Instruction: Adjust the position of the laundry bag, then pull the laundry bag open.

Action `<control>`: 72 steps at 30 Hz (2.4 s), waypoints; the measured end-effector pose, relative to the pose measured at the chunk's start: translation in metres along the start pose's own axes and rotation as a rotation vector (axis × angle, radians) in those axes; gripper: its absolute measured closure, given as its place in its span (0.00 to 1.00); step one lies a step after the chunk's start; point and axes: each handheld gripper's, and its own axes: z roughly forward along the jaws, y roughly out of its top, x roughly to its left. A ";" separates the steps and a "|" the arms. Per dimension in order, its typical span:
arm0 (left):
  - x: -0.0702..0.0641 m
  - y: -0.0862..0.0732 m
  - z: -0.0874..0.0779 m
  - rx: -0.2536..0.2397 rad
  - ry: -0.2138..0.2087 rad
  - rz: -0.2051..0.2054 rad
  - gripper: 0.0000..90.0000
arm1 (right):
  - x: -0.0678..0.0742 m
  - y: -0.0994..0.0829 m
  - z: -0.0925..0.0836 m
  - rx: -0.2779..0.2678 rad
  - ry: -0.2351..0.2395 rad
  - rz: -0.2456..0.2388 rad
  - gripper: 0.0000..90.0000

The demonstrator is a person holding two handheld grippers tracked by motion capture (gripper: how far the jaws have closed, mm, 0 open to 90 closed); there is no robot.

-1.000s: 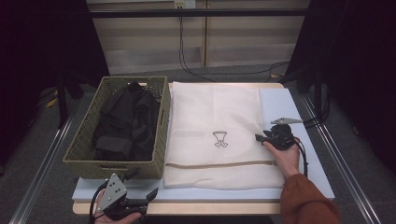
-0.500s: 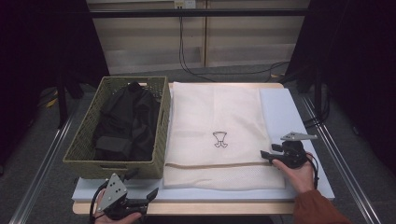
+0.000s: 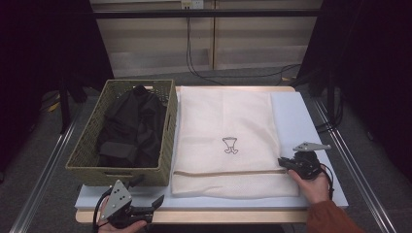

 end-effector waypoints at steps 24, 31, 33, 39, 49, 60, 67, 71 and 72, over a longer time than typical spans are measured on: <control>-0.003 0.002 0.000 -0.003 -0.006 0.003 0.12 | -0.002 -0.013 -0.017 -0.065 0.000 0.021 0.63; -0.002 0.001 0.000 -0.001 -0.010 -0.002 0.14 | -0.002 -0.016 -0.032 -0.147 0.055 0.035 0.46; -0.001 0.000 0.001 -0.002 -0.007 -0.008 0.14 | -0.002 -0.018 -0.035 -0.157 0.065 0.037 0.45; 0.001 0.001 0.001 -0.005 -0.016 -0.009 0.14 | -0.004 -0.024 -0.046 -0.188 0.068 0.060 0.39; -0.005 0.003 0.003 -0.001 -0.024 -0.002 0.17 | -0.003 -0.047 -0.068 -0.183 0.083 0.086 0.45; -0.009 0.006 0.007 0.006 -0.037 0.009 0.19 | -0.004 -0.057 -0.067 -0.091 0.084 0.090 0.65; -0.017 0.008 0.013 0.009 -0.069 0.013 0.19 | -0.004 -0.055 -0.056 -0.049 0.043 0.061 0.64; -0.022 0.009 0.016 0.016 -0.084 0.023 0.19 | 0.000 -0.054 -0.048 0.005 0.000 0.013 0.61; -0.022 0.010 0.017 0.017 -0.087 0.021 0.19 | 0.002 -0.055 -0.047 0.009 -0.019 -0.009 0.62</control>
